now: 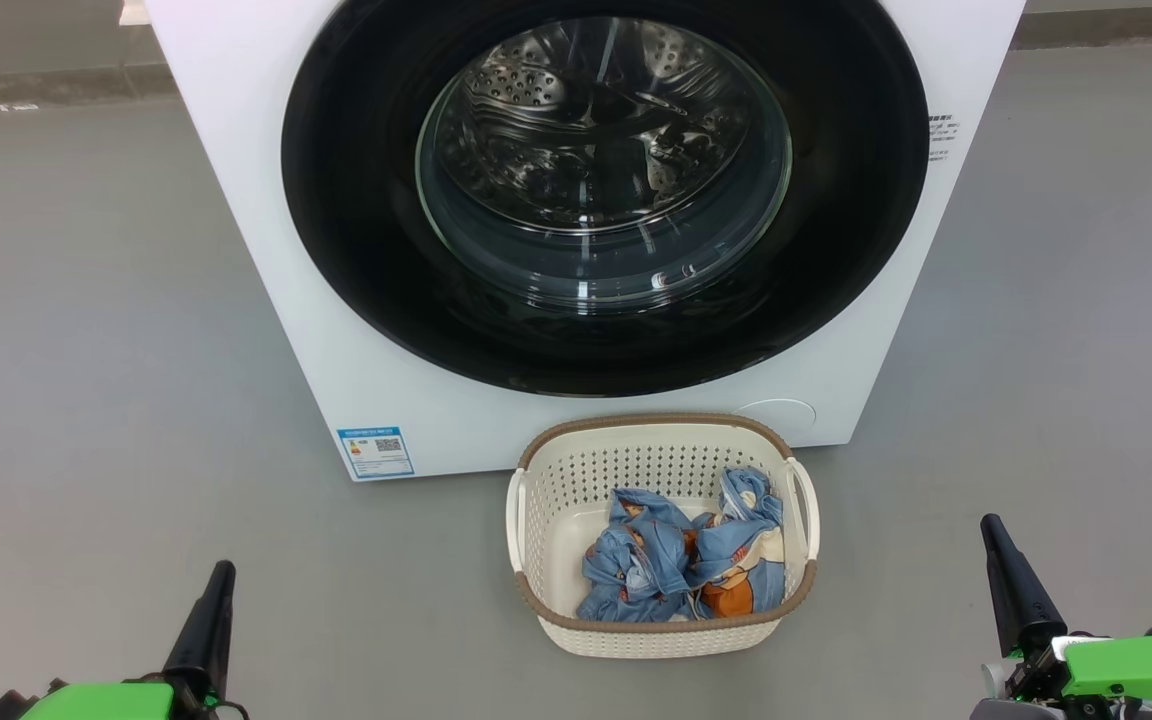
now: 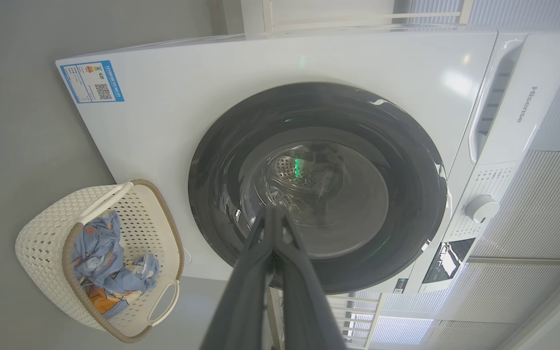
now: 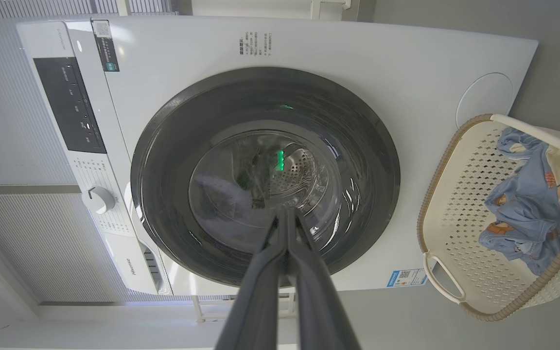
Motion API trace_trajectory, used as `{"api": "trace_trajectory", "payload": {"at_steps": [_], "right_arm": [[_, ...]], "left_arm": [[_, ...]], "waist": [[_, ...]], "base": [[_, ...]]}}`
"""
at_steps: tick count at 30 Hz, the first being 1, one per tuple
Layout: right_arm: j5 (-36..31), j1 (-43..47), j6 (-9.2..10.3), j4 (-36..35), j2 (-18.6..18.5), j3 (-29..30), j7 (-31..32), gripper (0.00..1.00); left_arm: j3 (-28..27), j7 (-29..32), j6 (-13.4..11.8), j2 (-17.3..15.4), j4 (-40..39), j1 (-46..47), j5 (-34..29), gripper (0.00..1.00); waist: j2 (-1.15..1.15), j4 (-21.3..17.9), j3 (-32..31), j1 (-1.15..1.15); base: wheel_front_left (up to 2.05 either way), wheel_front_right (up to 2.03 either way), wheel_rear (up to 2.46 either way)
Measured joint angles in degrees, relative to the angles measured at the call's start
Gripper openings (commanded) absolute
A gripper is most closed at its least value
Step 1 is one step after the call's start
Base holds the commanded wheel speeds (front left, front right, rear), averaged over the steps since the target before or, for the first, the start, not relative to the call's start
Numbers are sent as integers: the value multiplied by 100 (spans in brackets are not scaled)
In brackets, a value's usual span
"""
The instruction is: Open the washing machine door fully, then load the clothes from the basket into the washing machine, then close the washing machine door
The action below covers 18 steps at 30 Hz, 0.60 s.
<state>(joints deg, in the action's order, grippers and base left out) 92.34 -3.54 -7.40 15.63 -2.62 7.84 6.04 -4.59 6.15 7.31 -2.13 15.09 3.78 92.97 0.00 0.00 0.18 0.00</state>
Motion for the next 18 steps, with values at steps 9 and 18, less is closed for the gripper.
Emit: {"api": "trace_trajectory", "payload": {"at_steps": [9, 18], "right_arm": [[0, 0, 0, 0, 0, 0, 0, 0], [0, 0, 0, 0, 0, 0, 0, 0]], "left_arm": [[0, 0, 0, 0, 0, 0, 0, 0], [0, 0, 0, 0, 0, 0, 0, 0]], "waist": [[0, 0, 0, 0], [0, 0, 0, 0]], "base": [[0, 0, 0], [0, 0, 0]]}}
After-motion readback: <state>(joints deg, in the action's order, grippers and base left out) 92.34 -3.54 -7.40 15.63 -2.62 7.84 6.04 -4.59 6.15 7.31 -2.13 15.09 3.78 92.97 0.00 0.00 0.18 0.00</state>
